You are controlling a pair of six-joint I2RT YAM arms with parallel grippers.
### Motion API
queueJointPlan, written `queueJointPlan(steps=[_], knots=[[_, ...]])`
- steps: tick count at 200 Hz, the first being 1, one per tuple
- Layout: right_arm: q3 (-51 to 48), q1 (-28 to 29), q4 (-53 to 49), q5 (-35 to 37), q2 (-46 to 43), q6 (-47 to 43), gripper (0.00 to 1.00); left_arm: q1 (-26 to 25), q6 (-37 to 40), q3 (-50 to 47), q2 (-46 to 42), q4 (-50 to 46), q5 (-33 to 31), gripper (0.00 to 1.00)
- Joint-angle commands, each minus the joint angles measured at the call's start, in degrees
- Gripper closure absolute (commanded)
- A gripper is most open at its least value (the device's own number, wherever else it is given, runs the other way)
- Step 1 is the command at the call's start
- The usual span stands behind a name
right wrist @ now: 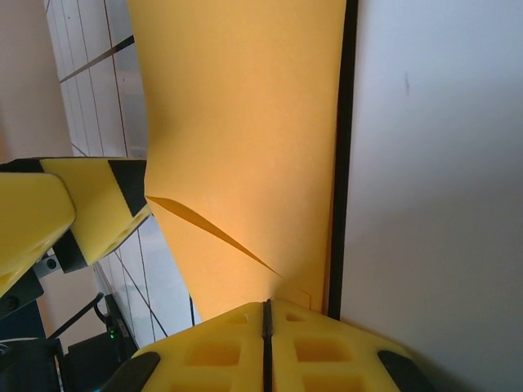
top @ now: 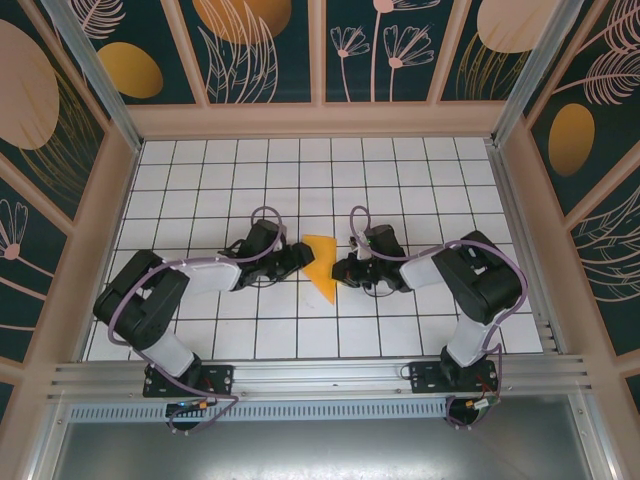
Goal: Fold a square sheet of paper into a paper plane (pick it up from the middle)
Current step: Fold the wing for the fifth time at the center of the table.
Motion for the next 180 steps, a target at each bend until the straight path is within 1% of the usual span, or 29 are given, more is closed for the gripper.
queueJointPlan(steps=[1, 41, 66, 70, 83, 103, 110, 114, 133, 140, 156, 180], knots=[[-1.55, -0.73, -1.29, 1.48, 2.29, -1.22, 0.89, 0.47, -0.7, 2.15, 1.65, 2.82, 2.08, 0.37], [-1.86, -1.33, -1.32, 1.35, 2.18, -1.79, 0.89, 0.47, -0.25, 4.06, 4.26, 3.32, 3.79, 0.39], [-1.94, -1.34, -1.23, 1.05, 2.52, -2.34, 0.89, 0.56, -0.07, 4.75, 4.32, 4.26, 4.64, 0.39], [-1.9, -1.35, -1.24, 0.89, 2.61, -2.57, 0.89, 0.57, 0.09, 4.87, 5.84, 4.27, 4.7, 0.39], [-1.94, -1.33, -1.27, 0.44, 3.02, -3.06, 0.89, 0.64, 0.81, 5.75, 6.35, 4.14, 5.22, 0.39], [-1.69, -1.35, -1.89, -0.26, 3.7, -4.1, 0.89, 1.25, 2.7, 7.27, 7.6, 3.73, 6.69, 0.41], [-1.52, -1.35, -2.29, -0.32, 3.81, -4.52, 0.89, 1.53, 3.47, 7.91, 8.06, 3.15, 7.11, 0.43], [-1.42, -2.88, -2.5, -0.28, 3.88, -4.7, 0.89, 1.72, 3.78, 8.27, 8.26, 2.64, 7.14, 0.44], [-0.98, -3.35, -3.41, -0.37, 4.25, -5.52, 0.89, 2.61, 5.1, 8.98, 8.63, 2.19, 7.52, 0.46], [-0.89, -3.45, -3.51, -0.44, 4.34, -5.76, 0.89, 2.94, 5.58, 9.17, 8.92, 2.29, 8.2, 0.46], [-0.38, -3.63, -4.41, -0.54, 4.4, -6.5, 0.88, 3.7, 7.29, 10.48, 10.26, 2.01, 11.66, 0.5], [0.2, -3.72, -6.14, -0.63, 4.57, -7.78, 0.88, 4.16, 10.03, 12.45, 11.72, 0.88, 14.95, 0.5]])
